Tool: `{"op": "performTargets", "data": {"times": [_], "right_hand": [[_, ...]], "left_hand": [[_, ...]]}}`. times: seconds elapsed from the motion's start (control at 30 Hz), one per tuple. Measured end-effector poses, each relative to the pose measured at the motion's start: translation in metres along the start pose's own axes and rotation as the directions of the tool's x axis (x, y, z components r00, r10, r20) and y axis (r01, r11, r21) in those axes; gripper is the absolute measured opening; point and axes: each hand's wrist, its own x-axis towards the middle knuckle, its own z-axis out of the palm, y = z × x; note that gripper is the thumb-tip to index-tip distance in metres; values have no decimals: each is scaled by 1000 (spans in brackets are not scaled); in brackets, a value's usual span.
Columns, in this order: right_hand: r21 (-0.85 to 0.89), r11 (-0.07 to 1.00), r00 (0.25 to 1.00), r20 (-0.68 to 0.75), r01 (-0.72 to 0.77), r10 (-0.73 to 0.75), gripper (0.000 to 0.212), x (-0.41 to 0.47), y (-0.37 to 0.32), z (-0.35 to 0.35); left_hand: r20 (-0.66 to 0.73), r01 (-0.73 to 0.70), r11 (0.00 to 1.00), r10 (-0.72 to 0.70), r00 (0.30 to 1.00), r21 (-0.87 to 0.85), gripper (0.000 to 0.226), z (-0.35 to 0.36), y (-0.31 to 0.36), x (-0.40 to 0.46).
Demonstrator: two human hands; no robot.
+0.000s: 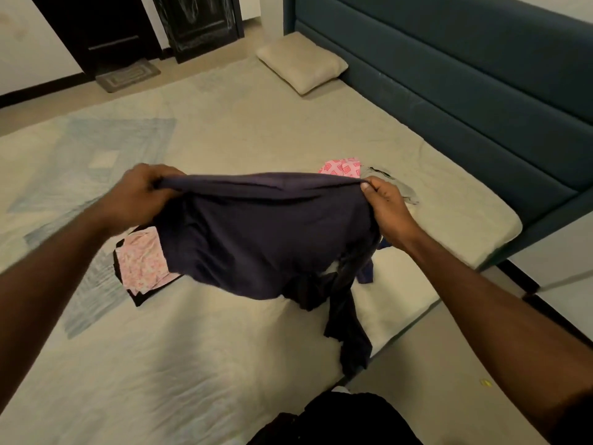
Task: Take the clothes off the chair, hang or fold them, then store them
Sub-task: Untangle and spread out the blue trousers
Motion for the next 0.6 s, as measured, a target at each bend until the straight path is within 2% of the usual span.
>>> {"op": "performTargets", "data": {"times": [0.03,0.07,0.13,0.17,0.2,0.27,0.3,0.43,0.5,0.6], "right_hand": [[14,1000,999,40,19,-20,14,-2,-6,1],[-73,996,994,102,58,-51,24,-3,-8,0],[-419,901,979,204,112,-27,33,-2,-3,-3],[-563,821,984,179,97,7,29,-3,6,-5],[-652,757,995,92,40,27,25,-4,14,-8],[-671,737,992,-123,-77,-9,23,-4,27,-14],[-680,727,981,-188,-90,-54,24,-3,29,-18],[-785,619,948,-211,-20,-237,23,15,25,-40],[-762,648,931,-218,24,-292,25,25,20,-51],[-718,696,923,-267,2,-278,28,38,7,-64]], "left_hand": [[-62,8,992,-16,998,-127,26,-7,7,0],[-133,-12,980,-14,991,-197,28,-13,14,2],[-262,-65,961,-8,965,-267,28,-26,23,6],[-311,-84,952,-12,950,-295,30,-34,26,8],[-352,-107,947,-7,936,-303,32,-41,28,9],[-385,-142,957,36,922,-253,35,-55,27,8],[-379,-152,962,56,924,-228,35,-60,25,6],[-391,-113,946,-15,920,-304,25,-62,1,-3],[-412,-93,948,-42,910,-303,24,-62,-16,-10],[-439,-35,958,-98,893,-286,20,-64,-41,-20]]}}
